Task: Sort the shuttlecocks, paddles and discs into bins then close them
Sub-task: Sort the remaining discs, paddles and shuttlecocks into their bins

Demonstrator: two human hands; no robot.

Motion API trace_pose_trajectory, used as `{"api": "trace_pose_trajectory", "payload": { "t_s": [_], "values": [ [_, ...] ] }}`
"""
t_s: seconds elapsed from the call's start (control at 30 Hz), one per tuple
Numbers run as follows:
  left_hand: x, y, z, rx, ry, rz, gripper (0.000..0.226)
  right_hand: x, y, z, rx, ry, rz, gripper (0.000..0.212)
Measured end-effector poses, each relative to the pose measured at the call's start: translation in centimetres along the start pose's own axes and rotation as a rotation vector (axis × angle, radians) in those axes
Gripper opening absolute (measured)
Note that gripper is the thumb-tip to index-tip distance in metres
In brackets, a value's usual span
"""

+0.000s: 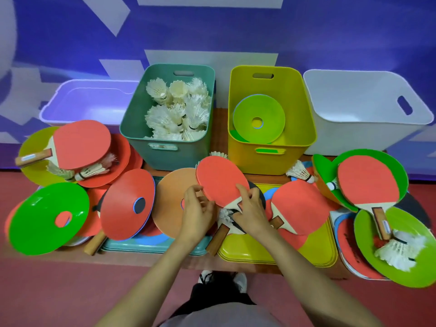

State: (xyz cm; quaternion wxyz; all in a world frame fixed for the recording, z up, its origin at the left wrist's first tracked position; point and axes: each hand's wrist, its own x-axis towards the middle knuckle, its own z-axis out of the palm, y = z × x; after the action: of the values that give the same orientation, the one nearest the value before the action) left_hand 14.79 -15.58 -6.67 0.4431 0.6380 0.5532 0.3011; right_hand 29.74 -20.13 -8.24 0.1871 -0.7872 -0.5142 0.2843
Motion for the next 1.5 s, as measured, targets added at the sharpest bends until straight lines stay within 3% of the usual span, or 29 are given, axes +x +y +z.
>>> {"api": "trace_pose_trajectory", "payload": {
  "t_s": [0.27,0.43,0.53,0.67,0.73,0.93,1.07,1.23,1.33,1.4,1.5],
  "values": [
    [-0.4,3.0,-0.1,-0.222,-0.057,0.149,0.024,-1.5,1.3,-0.9,-0.002,0.145,-0.072,0.071],
    [-2.0,4.0,2.9,-0.231,-0.125,0.242,0.020,-3.8,5.3,-4.5,0.179,0.188,-0.154,0.070],
    [-2.9,3.4,6.5,-0.103,-0.200,0.222,0.022,-4.7,8.5,-6.4,0.145,0.218,-0.150,0.068],
    [-3.5,0.8,11.5,0.296,-0.430,0.279,0.030,-5.0,12.7,-8.3,0.149,0.245,-0.136,0.067],
    [-3.6,-0.2,12.7,0.427,-0.469,0.308,0.034,-5.0,14.3,-8.7,0.153,0.237,-0.129,0.068],
    [-3.6,-0.9,12.6,0.581,-0.435,0.464,0.040,-4.9,16.4,-8.5,0.145,0.122,-0.169,0.067],
    [-5.7,0.0,11.1,0.699,-0.173,0.611,0.029,-4.9,16.9,-7.7,0.127,0.102,-0.188,0.066],
    [-8.9,-2.0,8.0,0.842,0.125,0.343,0.039,-5.1,16.9,-6.9,0.087,0.115,-0.192,0.070],
    [-9.2,-2.0,7.7,0.783,0.107,0.299,0.047,-5.3,16.4,-6.5,0.082,0.144,-0.184,0.070],
    [-8.7,-0.8,7.8,0.673,0.127,0.198,0.041,-5.4,16.2,-6.3,0.085,0.165,-0.175,0.070],
    [-7.5,-0.6,8.2,0.845,0.063,0.258,0.031,-5.3,15.7,-6.1,0.101,0.188,-0.163,0.069]
  ]
}}
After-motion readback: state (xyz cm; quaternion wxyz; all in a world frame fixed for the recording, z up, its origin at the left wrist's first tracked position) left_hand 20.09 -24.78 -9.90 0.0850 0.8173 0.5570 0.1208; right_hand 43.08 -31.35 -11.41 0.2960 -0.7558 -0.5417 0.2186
